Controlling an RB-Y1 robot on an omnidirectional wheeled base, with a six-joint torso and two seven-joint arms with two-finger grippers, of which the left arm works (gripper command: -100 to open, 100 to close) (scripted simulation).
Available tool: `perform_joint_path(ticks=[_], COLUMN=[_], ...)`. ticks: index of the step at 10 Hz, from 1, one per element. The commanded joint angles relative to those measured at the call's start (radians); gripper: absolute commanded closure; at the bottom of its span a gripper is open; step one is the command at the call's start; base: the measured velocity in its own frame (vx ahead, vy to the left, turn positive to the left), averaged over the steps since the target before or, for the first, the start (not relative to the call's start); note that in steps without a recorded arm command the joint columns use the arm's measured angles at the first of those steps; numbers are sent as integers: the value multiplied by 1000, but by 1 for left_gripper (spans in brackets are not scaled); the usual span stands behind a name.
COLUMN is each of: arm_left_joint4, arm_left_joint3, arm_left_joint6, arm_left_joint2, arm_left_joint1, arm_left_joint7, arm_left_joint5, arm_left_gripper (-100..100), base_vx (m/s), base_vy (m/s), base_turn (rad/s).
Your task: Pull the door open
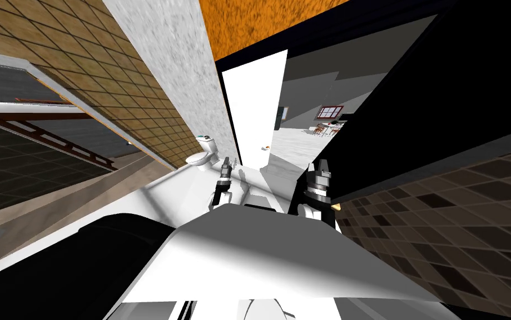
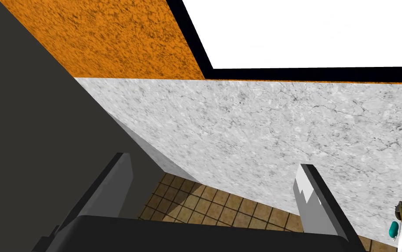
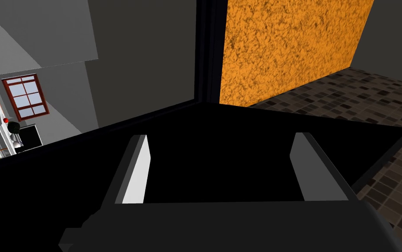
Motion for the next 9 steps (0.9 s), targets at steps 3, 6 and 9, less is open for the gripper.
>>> perform_joint_path(ticks=[3, 6, 9], arm_left_joint4=[84, 155, 232], arm_left_joint3=[7, 15, 22], arm_left_joint6=[-23, -38, -55], arm_left_joint2=[11, 19, 26], arm_left_joint1=[-26, -54, -83], arm_left_joint7=[7, 12, 17], arm_left_joint5=[13, 24, 35], arm_left_gripper=[-100, -100, -100], base_vx=[103, 82, 101], base_vy=[-1, -6, -3], base_turn=[-97, -94, -109])
